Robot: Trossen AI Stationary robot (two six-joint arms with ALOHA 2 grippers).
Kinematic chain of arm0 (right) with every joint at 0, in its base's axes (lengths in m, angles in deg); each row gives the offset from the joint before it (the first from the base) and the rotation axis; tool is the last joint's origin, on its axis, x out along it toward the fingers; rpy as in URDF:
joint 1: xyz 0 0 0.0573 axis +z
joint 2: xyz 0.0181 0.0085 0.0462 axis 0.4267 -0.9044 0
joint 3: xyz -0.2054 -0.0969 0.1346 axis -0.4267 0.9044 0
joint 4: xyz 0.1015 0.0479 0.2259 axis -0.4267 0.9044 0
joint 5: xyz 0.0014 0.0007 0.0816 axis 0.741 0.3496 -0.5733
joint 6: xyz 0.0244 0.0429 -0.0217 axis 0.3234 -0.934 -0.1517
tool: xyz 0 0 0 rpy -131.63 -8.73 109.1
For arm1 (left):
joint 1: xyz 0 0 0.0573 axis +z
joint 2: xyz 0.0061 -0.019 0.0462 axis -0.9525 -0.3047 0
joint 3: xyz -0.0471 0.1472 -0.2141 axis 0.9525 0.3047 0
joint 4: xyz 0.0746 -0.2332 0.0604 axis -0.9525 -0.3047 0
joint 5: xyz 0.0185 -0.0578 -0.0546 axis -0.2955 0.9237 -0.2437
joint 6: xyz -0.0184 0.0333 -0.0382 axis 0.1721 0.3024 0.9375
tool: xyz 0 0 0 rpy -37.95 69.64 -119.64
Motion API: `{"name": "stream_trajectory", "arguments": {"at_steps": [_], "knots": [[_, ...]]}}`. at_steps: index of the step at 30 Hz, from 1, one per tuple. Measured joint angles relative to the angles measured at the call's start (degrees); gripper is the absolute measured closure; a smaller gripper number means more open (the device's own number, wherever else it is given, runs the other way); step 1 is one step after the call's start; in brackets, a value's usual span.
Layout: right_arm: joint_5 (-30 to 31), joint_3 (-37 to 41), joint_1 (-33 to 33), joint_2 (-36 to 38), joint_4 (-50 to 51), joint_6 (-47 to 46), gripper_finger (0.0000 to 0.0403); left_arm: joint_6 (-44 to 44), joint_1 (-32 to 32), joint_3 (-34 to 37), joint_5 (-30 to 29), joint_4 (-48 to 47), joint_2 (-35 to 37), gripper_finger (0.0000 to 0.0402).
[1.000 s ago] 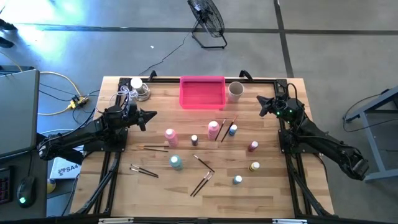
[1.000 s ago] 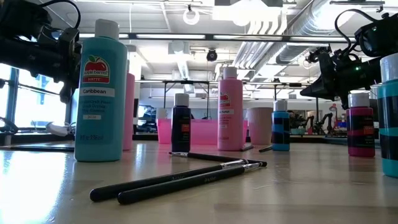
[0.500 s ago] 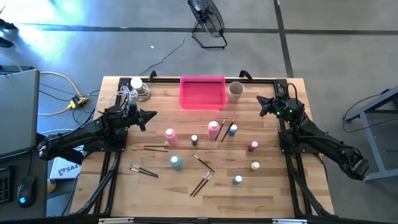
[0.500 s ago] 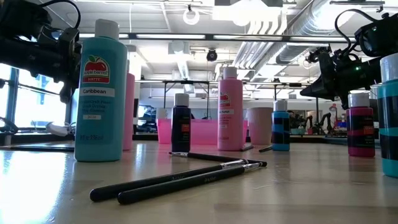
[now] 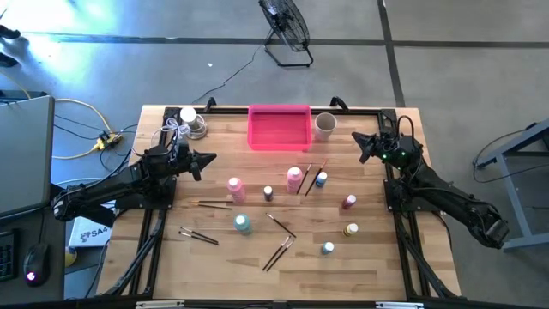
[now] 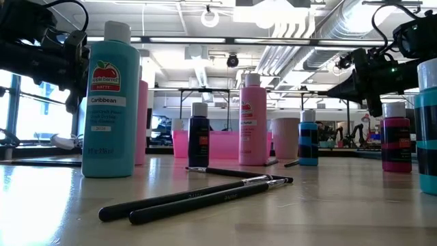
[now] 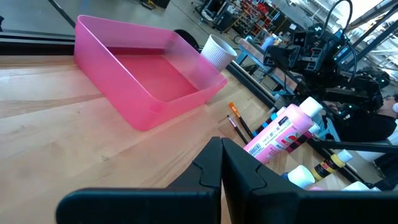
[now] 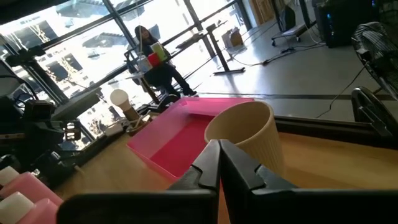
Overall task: Pick & Place Paint Supplies
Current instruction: Put the big pink paint bottle into the pink bin
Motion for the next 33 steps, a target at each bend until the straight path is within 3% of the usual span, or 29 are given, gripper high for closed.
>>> {"name": "stream_trajectory", "arguments": {"at_steps": [14,23,33], "knots": [[-0.5,0.0,0.0,0.0,0.3,-0.1,0.04,0.0,0.0,0.0,-0.8,0.3,0.0,0.0402],[-6.5,0.0,0.0,0.0,0.0,-3.1,0.04,-2.8,0.0,0.2,-1.3,2.7,0.0,0.0402],[-12.6,0.0,0.0,0.0,-8.7,-7.9,0.0401,-5.0,0.0,-2.7,1.5,5.9,0.0,0.0402]]}}
